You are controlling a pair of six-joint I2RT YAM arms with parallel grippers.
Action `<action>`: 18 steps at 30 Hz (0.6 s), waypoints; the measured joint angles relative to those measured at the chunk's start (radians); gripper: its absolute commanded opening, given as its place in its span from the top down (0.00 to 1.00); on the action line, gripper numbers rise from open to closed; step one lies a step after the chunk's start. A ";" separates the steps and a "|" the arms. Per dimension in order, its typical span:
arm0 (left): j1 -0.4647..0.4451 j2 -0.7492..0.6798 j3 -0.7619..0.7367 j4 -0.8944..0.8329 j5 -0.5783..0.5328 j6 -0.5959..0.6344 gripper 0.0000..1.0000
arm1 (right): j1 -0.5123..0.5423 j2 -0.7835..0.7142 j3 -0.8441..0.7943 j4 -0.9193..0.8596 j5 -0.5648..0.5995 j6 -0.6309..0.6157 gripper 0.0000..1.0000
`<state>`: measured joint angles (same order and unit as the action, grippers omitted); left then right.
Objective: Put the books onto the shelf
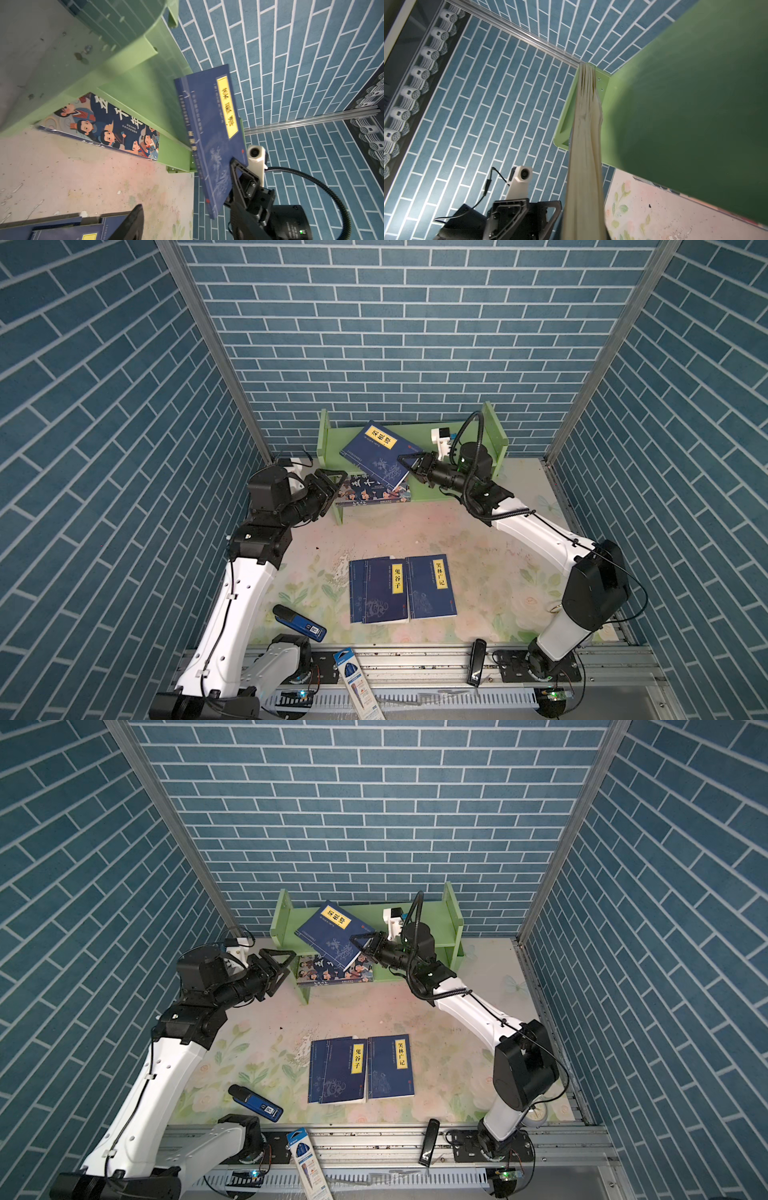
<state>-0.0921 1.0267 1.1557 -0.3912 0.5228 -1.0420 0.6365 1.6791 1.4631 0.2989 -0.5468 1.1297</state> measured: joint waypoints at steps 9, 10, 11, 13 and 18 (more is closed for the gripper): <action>0.010 0.006 -0.065 0.099 0.061 -0.026 0.25 | -0.019 0.110 0.144 -0.074 -0.172 -0.021 0.99; 0.010 0.010 -0.079 0.130 0.067 -0.037 0.23 | -0.019 0.120 0.144 -0.081 -0.184 -0.020 0.99; 0.010 0.016 -0.095 0.168 0.075 -0.054 0.22 | -0.020 0.128 0.144 -0.093 -0.194 -0.019 0.99; 0.010 0.034 -0.111 0.225 0.092 -0.079 0.21 | -0.021 0.134 0.144 -0.108 -0.212 -0.019 0.99; 0.006 0.087 -0.120 0.342 0.116 -0.122 0.21 | -0.025 0.132 0.143 -0.089 -0.254 -0.007 0.98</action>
<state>-0.0860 1.1141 1.0355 -0.0494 0.6392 -1.1641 0.6113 1.8107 1.6062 0.2100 -0.8009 1.1229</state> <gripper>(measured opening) 0.796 0.115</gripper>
